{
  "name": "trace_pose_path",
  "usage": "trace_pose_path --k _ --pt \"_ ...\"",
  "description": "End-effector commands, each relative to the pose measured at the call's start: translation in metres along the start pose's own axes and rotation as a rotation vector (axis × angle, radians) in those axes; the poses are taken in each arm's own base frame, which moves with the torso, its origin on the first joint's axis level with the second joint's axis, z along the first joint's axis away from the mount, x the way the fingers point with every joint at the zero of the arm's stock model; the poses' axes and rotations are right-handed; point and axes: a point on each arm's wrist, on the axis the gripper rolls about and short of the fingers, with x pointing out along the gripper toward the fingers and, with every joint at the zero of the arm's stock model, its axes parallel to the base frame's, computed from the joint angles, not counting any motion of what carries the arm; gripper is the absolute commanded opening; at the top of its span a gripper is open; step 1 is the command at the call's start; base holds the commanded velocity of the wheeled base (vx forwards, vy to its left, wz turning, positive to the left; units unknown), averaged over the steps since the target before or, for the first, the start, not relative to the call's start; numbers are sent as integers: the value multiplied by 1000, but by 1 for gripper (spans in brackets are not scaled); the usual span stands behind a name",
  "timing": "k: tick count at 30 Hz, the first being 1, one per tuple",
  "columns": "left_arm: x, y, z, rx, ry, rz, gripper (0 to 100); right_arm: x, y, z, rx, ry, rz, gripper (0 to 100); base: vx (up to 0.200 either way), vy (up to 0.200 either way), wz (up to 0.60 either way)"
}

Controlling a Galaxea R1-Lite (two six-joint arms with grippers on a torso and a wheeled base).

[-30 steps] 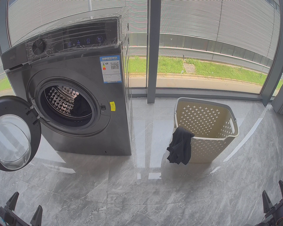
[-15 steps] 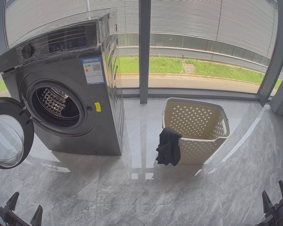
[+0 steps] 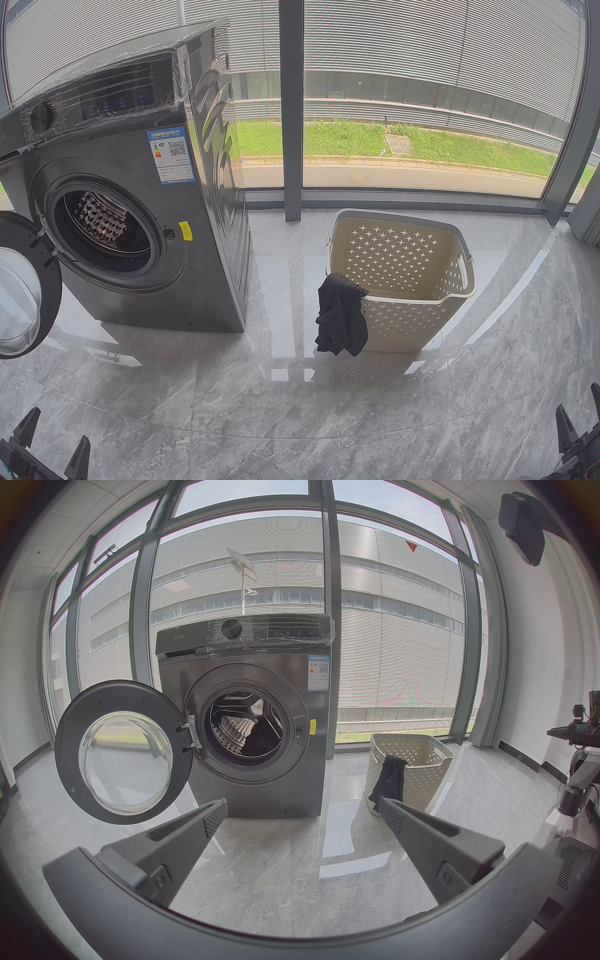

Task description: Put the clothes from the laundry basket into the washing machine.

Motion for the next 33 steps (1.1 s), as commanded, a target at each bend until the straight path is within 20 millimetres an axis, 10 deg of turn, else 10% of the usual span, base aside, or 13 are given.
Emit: trace_pose_path --k 1,33 --pt "0 0 -5 3 0 1 100 0 0 -3 0 -5 0 100 200 0 0" --pt "0 0 -5 -3 0 1 100 0 0 -3 0 -5 0 100 56 -31 0"
